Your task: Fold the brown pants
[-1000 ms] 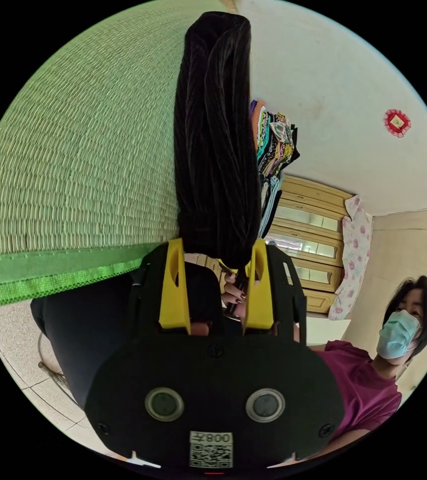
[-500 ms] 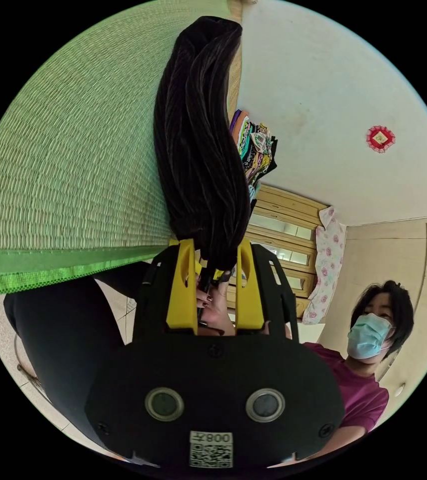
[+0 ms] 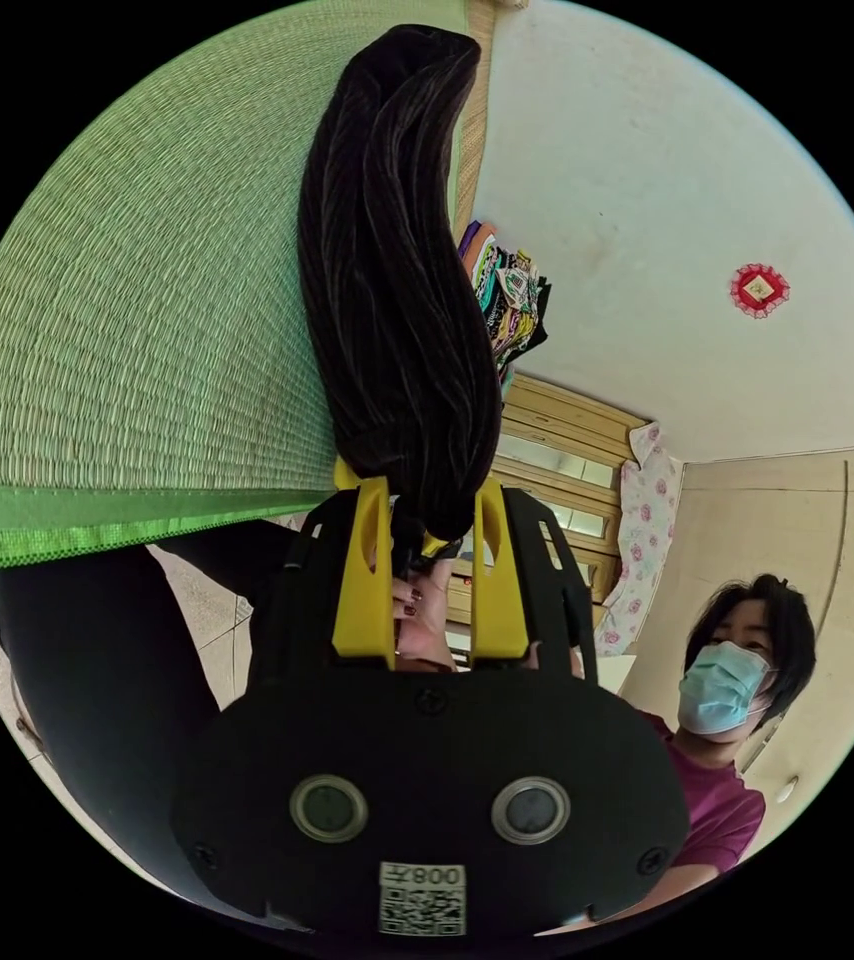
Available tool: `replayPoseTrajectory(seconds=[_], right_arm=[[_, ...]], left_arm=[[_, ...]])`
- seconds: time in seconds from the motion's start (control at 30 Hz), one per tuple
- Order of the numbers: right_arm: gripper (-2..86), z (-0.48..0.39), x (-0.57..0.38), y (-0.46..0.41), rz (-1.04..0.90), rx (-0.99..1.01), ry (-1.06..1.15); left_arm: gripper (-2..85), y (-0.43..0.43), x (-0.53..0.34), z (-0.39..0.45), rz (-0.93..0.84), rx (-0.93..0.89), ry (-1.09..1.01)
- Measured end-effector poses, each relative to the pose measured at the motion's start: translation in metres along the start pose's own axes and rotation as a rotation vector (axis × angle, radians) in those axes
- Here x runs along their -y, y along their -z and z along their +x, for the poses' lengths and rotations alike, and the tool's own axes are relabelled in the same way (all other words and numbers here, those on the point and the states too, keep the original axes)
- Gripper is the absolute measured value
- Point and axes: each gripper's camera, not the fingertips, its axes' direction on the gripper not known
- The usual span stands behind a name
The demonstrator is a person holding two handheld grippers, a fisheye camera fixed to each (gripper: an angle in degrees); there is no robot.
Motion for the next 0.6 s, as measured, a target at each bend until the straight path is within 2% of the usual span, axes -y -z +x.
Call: replayPoseTrajectory(seconds=[0.17,0.43,0.6], right_arm=[[19.5,0.021,0.009,-0.008,0.044,0.029,-0.068],[14.3,0.033,0.018,-0.009,0.056,-0.034,-0.094],[13.3,0.034,0.022,-0.002,0.061,-0.044,-0.106]], left_arm=[[12.5,0.001,-0.004,-0.006,-0.008,0.004,-0.002],[12.7,0.018,-0.009,-0.014,-0.047,0.061,-0.066],[12.5,0.049,-0.014,-0.017,0.01,0.061,-0.096]])
